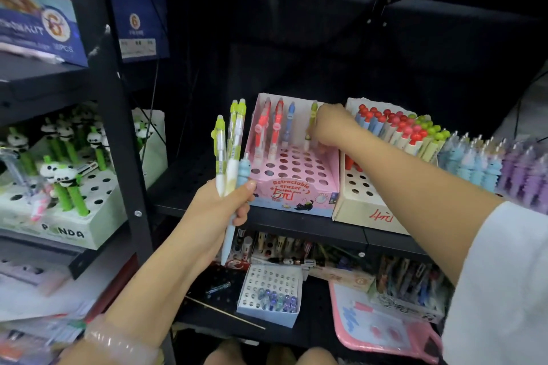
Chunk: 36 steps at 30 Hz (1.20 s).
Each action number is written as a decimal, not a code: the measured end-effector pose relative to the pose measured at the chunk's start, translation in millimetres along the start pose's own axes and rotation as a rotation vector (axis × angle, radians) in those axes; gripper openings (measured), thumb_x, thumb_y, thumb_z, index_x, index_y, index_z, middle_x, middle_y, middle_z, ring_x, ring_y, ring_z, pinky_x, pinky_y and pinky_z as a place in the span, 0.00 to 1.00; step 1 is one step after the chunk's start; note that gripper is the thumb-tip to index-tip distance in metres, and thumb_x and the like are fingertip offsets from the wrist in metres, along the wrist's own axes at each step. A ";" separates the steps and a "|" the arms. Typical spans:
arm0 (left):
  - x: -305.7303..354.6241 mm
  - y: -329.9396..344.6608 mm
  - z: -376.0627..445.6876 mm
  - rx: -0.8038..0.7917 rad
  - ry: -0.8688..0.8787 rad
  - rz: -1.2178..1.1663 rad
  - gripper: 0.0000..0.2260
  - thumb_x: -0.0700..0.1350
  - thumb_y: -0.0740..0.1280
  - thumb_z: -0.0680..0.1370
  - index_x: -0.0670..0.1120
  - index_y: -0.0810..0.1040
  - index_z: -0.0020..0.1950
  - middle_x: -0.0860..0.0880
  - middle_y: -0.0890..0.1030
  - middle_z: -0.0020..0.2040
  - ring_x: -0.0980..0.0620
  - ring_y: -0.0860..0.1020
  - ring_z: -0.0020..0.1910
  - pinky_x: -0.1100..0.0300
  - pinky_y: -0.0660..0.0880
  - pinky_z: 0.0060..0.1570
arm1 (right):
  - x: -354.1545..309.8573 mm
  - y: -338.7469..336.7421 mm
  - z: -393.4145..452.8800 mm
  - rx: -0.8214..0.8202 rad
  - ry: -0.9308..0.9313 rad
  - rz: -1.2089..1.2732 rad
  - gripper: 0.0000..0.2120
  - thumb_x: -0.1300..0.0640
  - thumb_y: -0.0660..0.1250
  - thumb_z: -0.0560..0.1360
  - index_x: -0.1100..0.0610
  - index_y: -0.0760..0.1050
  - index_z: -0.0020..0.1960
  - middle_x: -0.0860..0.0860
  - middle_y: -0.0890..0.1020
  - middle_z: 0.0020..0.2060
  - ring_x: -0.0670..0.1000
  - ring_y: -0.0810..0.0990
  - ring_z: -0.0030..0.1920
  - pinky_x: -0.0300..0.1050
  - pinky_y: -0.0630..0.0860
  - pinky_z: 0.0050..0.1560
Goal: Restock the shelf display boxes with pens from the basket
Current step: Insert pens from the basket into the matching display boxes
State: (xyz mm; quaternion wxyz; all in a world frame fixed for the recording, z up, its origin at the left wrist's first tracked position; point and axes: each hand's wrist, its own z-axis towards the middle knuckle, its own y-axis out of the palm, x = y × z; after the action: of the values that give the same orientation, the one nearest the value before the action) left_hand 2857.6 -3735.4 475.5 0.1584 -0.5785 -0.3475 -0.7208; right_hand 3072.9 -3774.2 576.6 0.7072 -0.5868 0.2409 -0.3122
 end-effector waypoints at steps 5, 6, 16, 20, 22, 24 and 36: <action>3.1 6.1 -4.9 -0.037 0.022 -0.037 0.02 0.39 0.65 0.76 0.41 0.75 0.43 0.52 0.75 0.30 0.58 0.69 0.26 0.68 0.65 0.24 | -8.9 -2.7 -35.7 0.068 -0.232 0.398 0.16 0.53 0.60 0.79 0.66 0.77 0.45 0.58 0.79 0.39 0.51 0.77 0.36 0.44 0.74 0.35; 3.5 9.0 -5.8 -0.051 0.024 -0.040 0.03 0.38 0.65 0.76 0.41 0.75 0.43 0.52 0.75 0.30 0.58 0.69 0.26 0.68 0.65 0.24 | -13.3 -4.1 -49.9 -0.016 -0.322 0.564 0.18 0.50 0.59 0.79 0.64 0.78 0.45 0.56 0.80 0.38 0.47 0.77 0.32 0.40 0.75 0.34; 0.2 63.2 -10.7 -0.093 0.031 0.014 0.05 0.44 0.64 0.77 0.44 0.78 0.49 0.47 0.81 0.32 0.55 0.72 0.24 0.65 0.70 0.25 | 12.2 -0.4 -106.9 -0.181 -0.402 0.996 0.12 0.53 0.61 0.79 0.61 0.76 0.44 0.55 0.78 0.36 0.46 0.76 0.36 0.43 0.78 0.41; 0.6 97.0 -7.2 -0.063 0.062 0.176 0.06 0.44 0.63 0.79 0.45 0.77 0.45 0.47 0.82 0.29 0.53 0.76 0.22 0.64 0.72 0.22 | 46.2 -6.3 -115.9 -0.010 -0.307 1.093 0.09 0.56 0.58 0.80 0.63 0.72 0.49 0.54 0.79 0.37 0.49 0.80 0.35 0.44 0.79 0.41; -0.9 118.2 -6.0 -0.095 0.083 0.233 0.07 0.44 0.62 0.79 0.45 0.76 0.44 0.47 0.82 0.28 0.52 0.76 0.21 0.65 0.73 0.21 | 66.9 -7.5 -122.0 0.061 -0.284 1.082 0.09 0.57 0.57 0.80 0.62 0.71 0.50 0.52 0.78 0.35 0.45 0.79 0.32 0.42 0.79 0.39; -5.0 140.9 -5.8 -0.121 0.074 0.223 0.08 0.43 0.61 0.80 0.45 0.76 0.42 0.47 0.81 0.27 0.52 0.76 0.21 0.65 0.73 0.21 | 88.5 -8.6 -127.7 0.090 -0.266 1.092 0.07 0.57 0.57 0.80 0.58 0.70 0.47 0.52 0.78 0.35 0.44 0.79 0.32 0.41 0.79 0.38; -46.3 199.0 -0.9 -0.190 -0.034 0.304 0.12 0.44 0.57 0.81 0.43 0.72 0.39 0.52 0.74 0.22 0.55 0.68 0.17 0.68 0.62 0.18 | 245.7 -23.4 -118.9 0.597 0.067 0.822 0.06 0.56 0.56 0.81 0.58 0.69 0.48 0.56 0.77 0.39 0.41 0.77 0.29 0.28 0.73 0.33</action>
State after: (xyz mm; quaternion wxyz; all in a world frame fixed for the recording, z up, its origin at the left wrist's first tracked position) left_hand 2995.4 -3885.0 495.0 0.2041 -0.6488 -0.1888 -0.7083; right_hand 3154.5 -4035.7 582.6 0.9003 -0.2057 0.3748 -0.0818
